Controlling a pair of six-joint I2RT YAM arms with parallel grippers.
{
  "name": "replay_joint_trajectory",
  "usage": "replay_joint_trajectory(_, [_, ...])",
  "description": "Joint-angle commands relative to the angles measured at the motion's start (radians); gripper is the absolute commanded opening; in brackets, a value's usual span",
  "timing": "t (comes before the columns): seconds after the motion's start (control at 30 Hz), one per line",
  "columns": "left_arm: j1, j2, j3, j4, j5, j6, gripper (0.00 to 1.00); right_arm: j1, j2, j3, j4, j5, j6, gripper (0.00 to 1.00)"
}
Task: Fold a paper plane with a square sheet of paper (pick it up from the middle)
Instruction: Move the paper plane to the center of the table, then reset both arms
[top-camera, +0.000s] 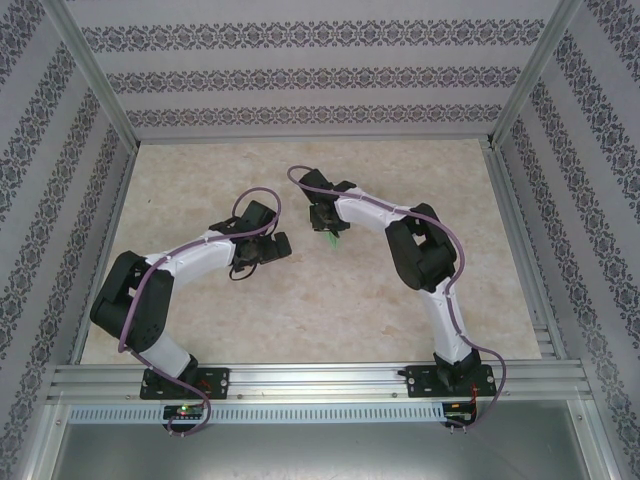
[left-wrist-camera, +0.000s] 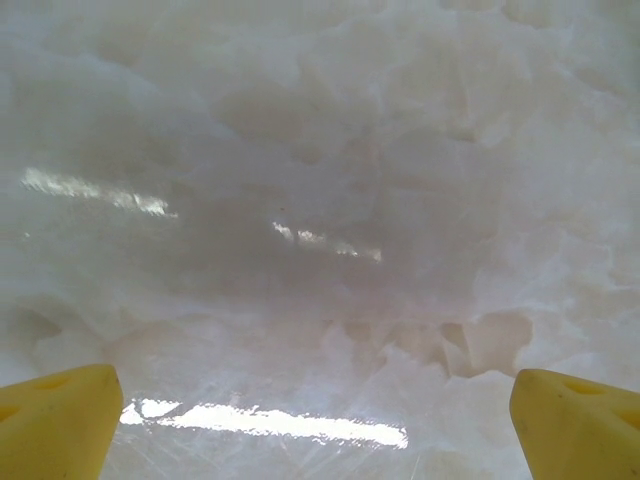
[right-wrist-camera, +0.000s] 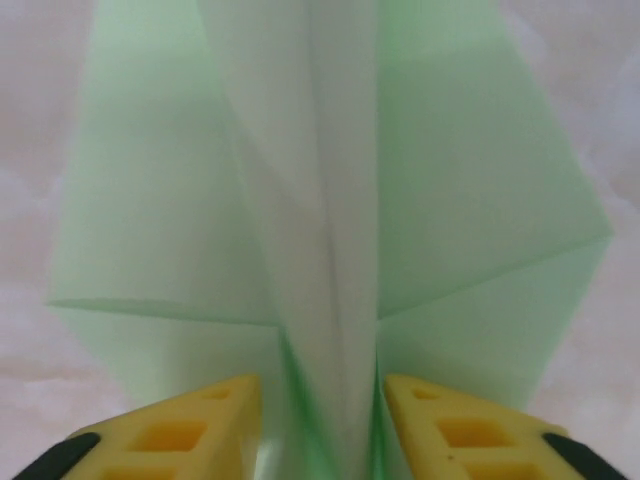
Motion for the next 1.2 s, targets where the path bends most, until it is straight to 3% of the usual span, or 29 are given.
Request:
replay_joint_trajectory(0.0, [0.011,-0.022,0.080,-0.054,-0.076,0.052,1.00,0.014,-0.151,0.046,-0.007,0.056,0.018,0.47])
replay_joint_trajectory(0.23, [0.062,-0.043,0.184,-0.094,-0.140,0.114,1.00,-0.021,-0.397,-0.077,0.065,0.032,0.015,0.76])
replay_joint_trajectory(0.37, [0.130,-0.080,0.195,-0.069,-0.164,0.180,1.00,-0.068,-0.572,-0.220,0.143,0.131,-0.059,0.97])
replay_joint_trajectory(0.57, [0.248,-0.201,0.076,0.079,-0.300,0.324,1.00,-0.213,-0.832,-0.546,0.341,0.297,-0.183,0.98])
replay_joint_trajectory(0.77, [0.309,-0.323,-0.124,0.301,-0.488,0.480,1.00,-0.443,-0.953,-0.861,0.585,0.295,-0.267,0.98])
replay_joint_trajectory(0.97, [0.351,-0.406,-0.355,0.593,-0.481,0.619,1.00,-0.543,-0.949,-1.044,0.821,0.282,-0.369,0.98])
replay_joint_trajectory(1.17, [0.383,-0.345,-0.468,0.857,-0.273,0.748,1.00,-0.563,-0.877,-1.155,1.072,0.190,-0.496,0.98])
